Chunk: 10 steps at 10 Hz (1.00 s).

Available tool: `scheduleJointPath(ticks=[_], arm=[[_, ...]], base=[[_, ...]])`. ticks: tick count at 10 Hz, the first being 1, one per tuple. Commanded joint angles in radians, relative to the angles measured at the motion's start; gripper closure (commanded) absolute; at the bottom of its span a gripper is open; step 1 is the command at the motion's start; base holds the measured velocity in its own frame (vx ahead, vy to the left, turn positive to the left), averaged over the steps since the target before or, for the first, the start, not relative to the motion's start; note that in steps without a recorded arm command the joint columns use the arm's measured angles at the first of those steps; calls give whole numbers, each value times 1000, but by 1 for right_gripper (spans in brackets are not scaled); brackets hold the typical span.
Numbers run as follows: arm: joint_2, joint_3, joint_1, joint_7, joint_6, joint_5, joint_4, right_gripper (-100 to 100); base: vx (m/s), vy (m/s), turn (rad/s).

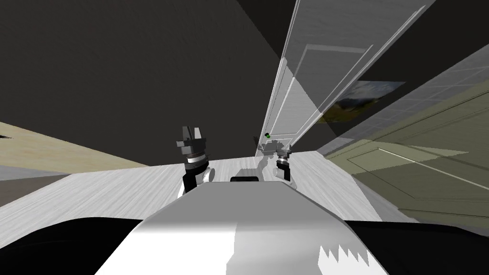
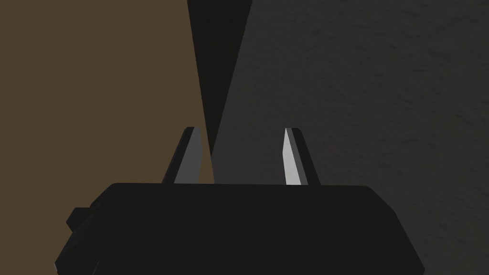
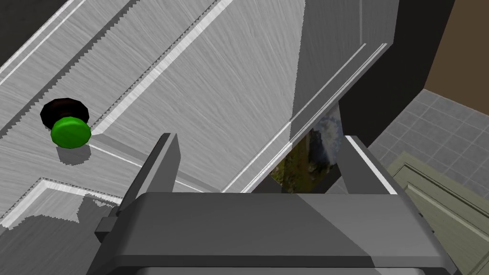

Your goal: Pull the door open

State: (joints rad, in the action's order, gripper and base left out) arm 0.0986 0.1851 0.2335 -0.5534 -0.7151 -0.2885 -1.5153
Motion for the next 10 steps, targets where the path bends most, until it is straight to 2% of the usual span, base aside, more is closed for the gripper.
scheduleJointPath(ticks=[1,4,6,8,10], arm=[[0,6,-11,-32,-5,-14,33,-100],[0,20,-38,-89,-16,-39,104,-100],[0,20,-38,-89,-16,-39,104,-100],[0,29,-56,-127,-24,-56,151,-100],[-1,38,-74,-164,-31,-72,197,-100]], base=[[3,-125,205],[7,-130,245],[-6,-56,-47],[-6,-63,183],[-11,-144,230]])
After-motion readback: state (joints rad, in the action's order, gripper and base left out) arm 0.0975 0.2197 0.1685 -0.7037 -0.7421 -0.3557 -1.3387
